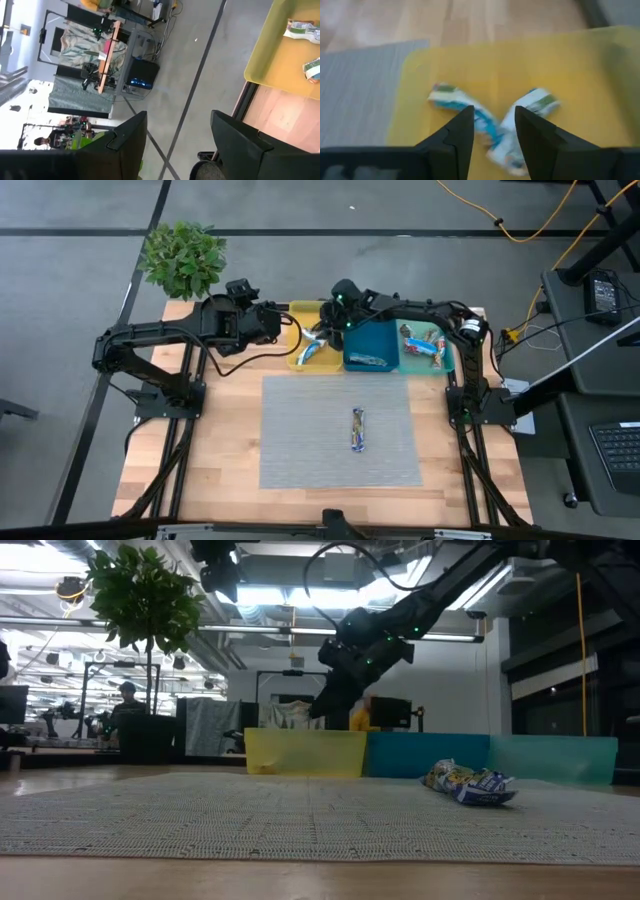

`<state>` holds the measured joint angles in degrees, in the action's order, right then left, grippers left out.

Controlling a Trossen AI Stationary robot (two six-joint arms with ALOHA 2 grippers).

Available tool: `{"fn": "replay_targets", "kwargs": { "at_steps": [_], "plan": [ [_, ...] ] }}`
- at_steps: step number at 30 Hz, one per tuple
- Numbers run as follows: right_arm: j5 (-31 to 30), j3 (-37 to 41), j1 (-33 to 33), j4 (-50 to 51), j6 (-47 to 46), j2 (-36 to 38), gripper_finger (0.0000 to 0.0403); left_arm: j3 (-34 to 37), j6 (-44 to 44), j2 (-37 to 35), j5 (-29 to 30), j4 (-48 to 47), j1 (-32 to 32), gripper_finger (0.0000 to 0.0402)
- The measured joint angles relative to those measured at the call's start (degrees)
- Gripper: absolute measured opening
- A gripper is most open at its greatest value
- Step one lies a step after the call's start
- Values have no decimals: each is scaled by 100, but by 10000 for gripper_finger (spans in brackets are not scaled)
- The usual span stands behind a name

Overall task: Pick and place Granola Bars by type
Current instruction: Put the blue granola bar into the blue bin

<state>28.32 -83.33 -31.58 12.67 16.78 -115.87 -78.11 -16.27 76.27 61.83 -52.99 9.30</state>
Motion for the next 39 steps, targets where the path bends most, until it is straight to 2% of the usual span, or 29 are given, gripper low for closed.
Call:
{"fn": "replay_targets", "kwargs": {
  "at_steps": [3, 7, 11, 14, 21, 26, 29, 35, 39],
  "plan": [
    [21, 116, 148, 234, 179, 0, 146, 0, -111, 0, -165, 2, 44, 212],
    [-49, 415, 321, 267, 200, 41, 147, 0, -147, 0, -876, 111, 233, 212],
    [-724, 874, 413, 86, 251, 305, 147, 0, -444, 2, -1137, 422, 445, 212],
    [-1193, 1241, 417, -302, 312, 594, 147, 0, -733, 2, -1125, 856, 606, 212],
    [-1489, 1930, 388, -2386, 742, 952, 147, 0, -905, 2, -1683, 947, 1200, 212],
    [-1740, 1849, 357, -2727, 966, 1150, 147, 0, -1943, -25, -1731, 1137, 1541, 212],
    [-1641, 1771, 338, -2665, 985, 1392, 147, -50, -2134, -31, -2245, 1403, 1690, 212],
    [-1636, 1774, 336, -2361, 940, 2045, 147, -94, -2261, -195, -3867, 2073, 1712, 212],
    [-1622, 1770, 338, -1926, 898, 2595, 147, -98, -2165, -348, -4549, 2554, 1650, 212]
  ]
}}
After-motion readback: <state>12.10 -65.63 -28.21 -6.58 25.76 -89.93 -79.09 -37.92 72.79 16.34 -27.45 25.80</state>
